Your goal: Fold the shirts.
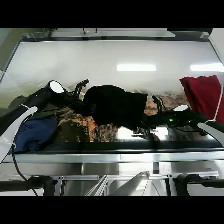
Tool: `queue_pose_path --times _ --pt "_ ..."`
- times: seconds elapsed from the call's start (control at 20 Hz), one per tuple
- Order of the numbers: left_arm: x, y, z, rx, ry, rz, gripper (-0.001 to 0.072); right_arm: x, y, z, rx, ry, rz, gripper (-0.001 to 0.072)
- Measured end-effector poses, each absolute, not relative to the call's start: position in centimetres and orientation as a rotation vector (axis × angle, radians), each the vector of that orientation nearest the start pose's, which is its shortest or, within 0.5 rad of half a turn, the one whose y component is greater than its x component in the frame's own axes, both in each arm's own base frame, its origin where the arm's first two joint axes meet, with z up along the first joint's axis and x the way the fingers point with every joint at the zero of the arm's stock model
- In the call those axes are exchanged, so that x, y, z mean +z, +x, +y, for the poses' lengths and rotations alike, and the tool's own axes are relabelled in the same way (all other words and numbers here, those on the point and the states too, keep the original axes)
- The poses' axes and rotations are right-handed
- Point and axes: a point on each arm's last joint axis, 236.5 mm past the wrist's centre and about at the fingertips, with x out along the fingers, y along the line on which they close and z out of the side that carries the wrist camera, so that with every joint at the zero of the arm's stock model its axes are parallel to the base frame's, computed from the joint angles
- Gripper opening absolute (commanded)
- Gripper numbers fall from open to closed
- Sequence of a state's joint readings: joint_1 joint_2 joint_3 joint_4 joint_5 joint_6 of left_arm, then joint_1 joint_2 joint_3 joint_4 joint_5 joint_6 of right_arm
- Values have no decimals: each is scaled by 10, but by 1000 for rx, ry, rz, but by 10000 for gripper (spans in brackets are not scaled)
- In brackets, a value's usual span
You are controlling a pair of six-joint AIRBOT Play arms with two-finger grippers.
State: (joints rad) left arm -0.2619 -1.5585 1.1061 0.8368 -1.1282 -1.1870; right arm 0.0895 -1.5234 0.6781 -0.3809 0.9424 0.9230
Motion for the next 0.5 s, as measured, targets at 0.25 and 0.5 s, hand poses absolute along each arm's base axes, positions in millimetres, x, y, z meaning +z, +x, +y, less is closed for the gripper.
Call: queue_pose_path --times 0.25,0.5 --pt "-34 340 -231 -752 -285 1385 13 -90 324 219 643 827 1308 16" --pt "85 362 -213 -823 -446 1107 12 34 355 222 841 746 1021 16"
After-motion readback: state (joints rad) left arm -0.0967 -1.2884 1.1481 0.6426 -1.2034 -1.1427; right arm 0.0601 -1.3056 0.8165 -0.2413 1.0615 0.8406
